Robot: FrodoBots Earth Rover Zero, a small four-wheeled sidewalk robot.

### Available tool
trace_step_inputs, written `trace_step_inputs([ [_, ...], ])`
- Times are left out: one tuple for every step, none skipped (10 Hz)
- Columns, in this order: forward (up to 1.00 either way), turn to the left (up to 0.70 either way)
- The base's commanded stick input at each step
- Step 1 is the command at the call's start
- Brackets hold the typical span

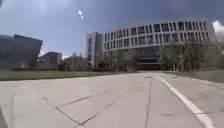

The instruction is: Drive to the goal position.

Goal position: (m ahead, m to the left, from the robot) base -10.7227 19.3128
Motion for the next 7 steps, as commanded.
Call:
trace_step_inputs([
  [1.0,0.27],
  [1.0,0.27],
  [1.0,0.27],
  [1.0,0.27],
  [1.0,0.27],
  [1.0,0.27],
  [1.0,0.27],
])
